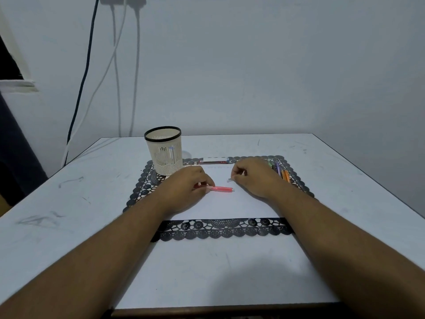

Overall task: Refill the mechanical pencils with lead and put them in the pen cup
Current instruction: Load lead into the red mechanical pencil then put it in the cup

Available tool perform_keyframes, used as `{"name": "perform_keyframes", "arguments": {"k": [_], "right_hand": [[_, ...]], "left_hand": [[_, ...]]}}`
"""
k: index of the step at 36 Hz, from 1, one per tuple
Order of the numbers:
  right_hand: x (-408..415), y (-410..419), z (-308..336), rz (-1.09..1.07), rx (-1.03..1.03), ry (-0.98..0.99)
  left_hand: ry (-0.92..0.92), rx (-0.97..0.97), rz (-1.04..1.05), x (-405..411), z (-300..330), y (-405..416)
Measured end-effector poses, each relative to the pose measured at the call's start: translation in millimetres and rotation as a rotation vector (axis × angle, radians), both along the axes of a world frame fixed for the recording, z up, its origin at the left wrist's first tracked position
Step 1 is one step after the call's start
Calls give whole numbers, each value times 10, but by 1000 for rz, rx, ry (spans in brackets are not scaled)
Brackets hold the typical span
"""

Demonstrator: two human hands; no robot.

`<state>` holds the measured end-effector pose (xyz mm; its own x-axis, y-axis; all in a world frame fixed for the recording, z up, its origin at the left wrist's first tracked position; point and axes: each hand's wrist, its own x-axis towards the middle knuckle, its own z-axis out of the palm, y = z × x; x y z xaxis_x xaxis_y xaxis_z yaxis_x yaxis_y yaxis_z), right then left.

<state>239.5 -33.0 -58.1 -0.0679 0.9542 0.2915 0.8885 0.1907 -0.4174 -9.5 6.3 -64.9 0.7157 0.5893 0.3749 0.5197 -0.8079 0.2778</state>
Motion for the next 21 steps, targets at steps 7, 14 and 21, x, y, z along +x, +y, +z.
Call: {"name": "perform_keyframes", "arguments": {"k": [7,14,21], "right_hand": [[45,28,-20,6,-10,60],[50,10,2,-11,-29,164],[87,65,24,-56,-23,267]], "left_hand": [[-18,-18,11,55,-32,8],[-29,-11,56,156,-46,-10],[-11,-23,91,92,-48,18]]}}
